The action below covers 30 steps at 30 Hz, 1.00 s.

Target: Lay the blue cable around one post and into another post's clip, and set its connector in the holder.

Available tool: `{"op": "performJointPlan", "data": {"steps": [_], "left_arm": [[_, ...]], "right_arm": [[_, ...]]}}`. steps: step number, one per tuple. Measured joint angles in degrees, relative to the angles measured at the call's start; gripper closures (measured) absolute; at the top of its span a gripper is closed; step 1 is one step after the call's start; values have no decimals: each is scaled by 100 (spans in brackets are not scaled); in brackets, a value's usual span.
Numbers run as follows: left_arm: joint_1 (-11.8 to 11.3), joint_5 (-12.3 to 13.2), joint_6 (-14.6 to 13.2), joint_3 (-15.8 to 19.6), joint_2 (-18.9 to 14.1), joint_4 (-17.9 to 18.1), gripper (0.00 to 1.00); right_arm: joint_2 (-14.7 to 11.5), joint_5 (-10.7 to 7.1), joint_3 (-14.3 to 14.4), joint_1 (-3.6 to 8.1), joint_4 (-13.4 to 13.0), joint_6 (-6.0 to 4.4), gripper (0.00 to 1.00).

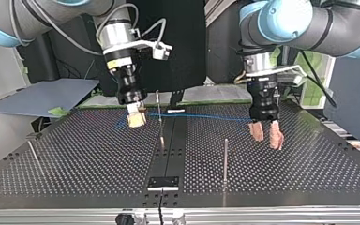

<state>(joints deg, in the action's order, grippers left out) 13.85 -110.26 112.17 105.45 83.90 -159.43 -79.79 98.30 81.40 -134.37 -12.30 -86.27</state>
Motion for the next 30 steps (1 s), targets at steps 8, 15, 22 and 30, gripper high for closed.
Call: {"op": "performJointPlan", "data": {"steps": [8,15,22,30], "left_arm": [[-427,426,-2,-415,347,-430,0],[-806,652,4,-794,486,-722,0],[-957,908,-48,-1228,862,-947,0],[-940,1133,-84,-1477,1107,-1034,0]], "right_arm": [[203,-13,-408,47,462,-74,39],[410,-19,-722,91,834,-125,39],[580,-20,-899,182,1102,-206,39],[754,2,-1115,309,1113,-280,39]]}}
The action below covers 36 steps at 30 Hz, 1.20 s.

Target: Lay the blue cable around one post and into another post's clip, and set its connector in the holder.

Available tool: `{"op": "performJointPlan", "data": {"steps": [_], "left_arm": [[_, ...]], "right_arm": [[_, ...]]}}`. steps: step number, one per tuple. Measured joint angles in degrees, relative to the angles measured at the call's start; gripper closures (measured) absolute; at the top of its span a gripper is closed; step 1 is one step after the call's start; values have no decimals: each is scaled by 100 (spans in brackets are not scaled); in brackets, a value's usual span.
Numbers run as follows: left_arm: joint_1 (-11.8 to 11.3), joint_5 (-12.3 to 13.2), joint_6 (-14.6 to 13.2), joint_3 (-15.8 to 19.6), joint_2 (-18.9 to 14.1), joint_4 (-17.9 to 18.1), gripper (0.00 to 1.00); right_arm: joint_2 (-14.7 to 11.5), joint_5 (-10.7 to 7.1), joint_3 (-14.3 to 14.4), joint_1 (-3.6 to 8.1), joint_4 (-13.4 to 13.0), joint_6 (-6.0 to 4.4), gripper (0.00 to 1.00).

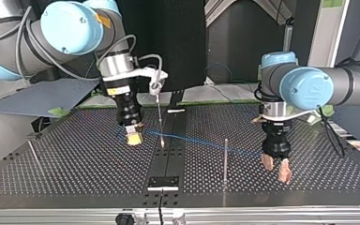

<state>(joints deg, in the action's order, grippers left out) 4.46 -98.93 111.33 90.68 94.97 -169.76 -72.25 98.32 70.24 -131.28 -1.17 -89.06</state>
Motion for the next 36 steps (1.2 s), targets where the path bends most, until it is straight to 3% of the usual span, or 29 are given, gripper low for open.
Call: {"op": "performJointPlan", "data": {"steps": [9,16,20,27,30,36], "left_arm": [[-11,214,-56,-99,310,13,0],[-12,364,-127,-126,521,15,0],[40,394,-159,-119,596,-2,0],[140,453,-123,102,629,57,0],[167,475,-5,204,629,138,0],[210,473,111,247,633,174,0]], "right_arm": [[218,6,-167,204,-20,-68,39],[375,48,-213,435,-8,-137,39],[442,176,-209,556,50,-214,39],[489,437,-9,745,91,-261,39],[492,527,148,806,-39,-353,39],[495,733,494,878,-376,-673,39]]}}
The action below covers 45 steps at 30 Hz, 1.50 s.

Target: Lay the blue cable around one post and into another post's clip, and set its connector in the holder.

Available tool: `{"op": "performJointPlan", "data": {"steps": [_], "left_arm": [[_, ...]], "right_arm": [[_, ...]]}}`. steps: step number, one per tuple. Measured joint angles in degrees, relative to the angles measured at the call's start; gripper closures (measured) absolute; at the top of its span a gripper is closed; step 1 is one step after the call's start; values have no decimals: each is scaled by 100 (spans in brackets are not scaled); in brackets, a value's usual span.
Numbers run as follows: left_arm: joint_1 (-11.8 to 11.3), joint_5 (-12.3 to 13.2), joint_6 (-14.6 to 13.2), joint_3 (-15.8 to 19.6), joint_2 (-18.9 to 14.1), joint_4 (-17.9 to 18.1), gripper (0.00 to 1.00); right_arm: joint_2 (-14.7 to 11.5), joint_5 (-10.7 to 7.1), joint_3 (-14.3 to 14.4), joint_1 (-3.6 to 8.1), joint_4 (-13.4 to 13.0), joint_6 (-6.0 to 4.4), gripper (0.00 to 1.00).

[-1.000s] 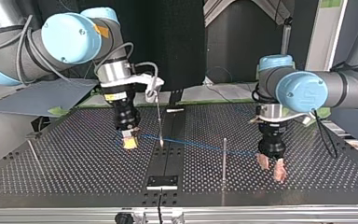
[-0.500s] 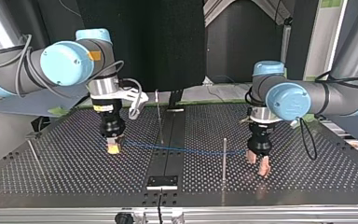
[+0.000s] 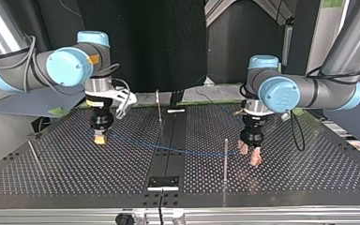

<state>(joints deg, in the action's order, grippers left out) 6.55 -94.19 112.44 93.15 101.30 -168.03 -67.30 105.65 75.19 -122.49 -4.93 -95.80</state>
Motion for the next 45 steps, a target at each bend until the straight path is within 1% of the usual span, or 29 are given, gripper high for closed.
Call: {"op": "performJointPlan", "data": {"steps": [1,2,4,6,7,13,15,19,22,25,27,30,33,34,37,39,42,45], "left_arm": [[3,-5,19,0,-1,4,0],[3,-8,36,0,-1,7,0],[1,-17,66,0,-1,11,0],[1,-26,80,0,-1,13,0],[0,-35,86,0,-1,13,0],[-17,-64,85,0,-2,7,0],[-18,-72,80,0,-2,3,0],[-3,-98,49,-1,-2,-2,0],[1,-107,29,-1,-2,2,0],[-12,-96,20,-8,-2,16,0],[-26,-59,21,-24,-5,30,0],[-42,22,27,-50,-9,44,0],[-43,86,45,-59,-8,48,0],[-36,103,54,-60,-8,48,0],[-26,133,85,-60,-7,49,0],[-22,150,98,-61,-7,50,0],[-17,169,109,-62,-7,50,0],[-8,175,118,-62,-4,50,0]], "right_arm": [[0,21,68,14,-67,-65,39],[0,33,119,23,-120,-106,39],[0,50,246,36,-245,-163,39],[0,56,350,42,-349,-185,39],[2,60,414,51,-413,-185,39],[24,66,759,183,-758,-102,39],[63,60,860,201,-859,-79,39],[249,48,1099,213,-1099,-26,39],[407,50,1265,209,-1265,-25,39],[577,107,1437,237,-1437,-53,39],[686,131,1547,262,-1546,-97,39],[866,126,1727,300,-1727,-221,39],[1047,112,1909,350,-1908,-386,39],[1112,107,1985,375,-1985,-461,39],[1208,107,2165,435,-2165,-621,39],[1238,111,2270,475,-2270,-665,39],[1261,123,2451,550,-2451,-706,39],[1271,162,2643,630,-2642,-771,39]]}}
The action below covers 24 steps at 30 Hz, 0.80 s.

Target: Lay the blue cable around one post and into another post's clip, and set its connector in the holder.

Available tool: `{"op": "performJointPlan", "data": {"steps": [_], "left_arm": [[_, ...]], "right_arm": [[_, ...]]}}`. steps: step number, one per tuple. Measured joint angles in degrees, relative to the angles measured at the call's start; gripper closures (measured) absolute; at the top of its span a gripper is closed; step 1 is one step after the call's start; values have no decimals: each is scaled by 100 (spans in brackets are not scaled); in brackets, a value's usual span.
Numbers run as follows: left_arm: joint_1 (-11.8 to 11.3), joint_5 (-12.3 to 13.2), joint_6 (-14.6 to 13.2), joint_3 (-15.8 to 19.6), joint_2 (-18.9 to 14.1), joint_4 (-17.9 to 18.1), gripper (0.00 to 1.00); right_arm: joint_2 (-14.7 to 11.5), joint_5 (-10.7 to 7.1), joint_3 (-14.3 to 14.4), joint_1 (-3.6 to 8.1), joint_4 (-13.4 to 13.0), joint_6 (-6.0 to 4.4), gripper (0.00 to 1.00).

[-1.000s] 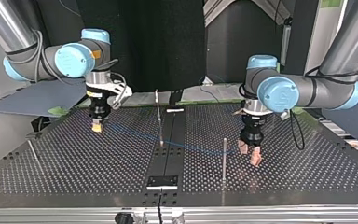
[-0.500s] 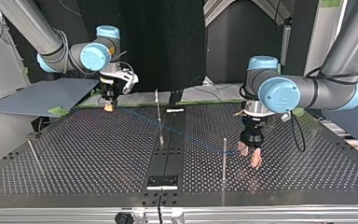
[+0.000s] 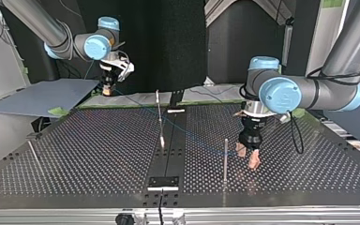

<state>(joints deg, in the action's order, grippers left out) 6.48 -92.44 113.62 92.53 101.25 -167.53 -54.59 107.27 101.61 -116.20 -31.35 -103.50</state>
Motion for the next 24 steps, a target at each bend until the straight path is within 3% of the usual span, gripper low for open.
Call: {"op": "performJointPlan", "data": {"steps": [10,17,24], "left_arm": [[4,3,54,0,-1,28,0],[-9,35,91,0,1,42,0],[-13,53,98,1,1,44,0]], "right_arm": [[344,145,536,274,-536,-26,39],[735,127,918,357,-928,-83,39],[1159,107,773,440,-1354,-123,39]]}}
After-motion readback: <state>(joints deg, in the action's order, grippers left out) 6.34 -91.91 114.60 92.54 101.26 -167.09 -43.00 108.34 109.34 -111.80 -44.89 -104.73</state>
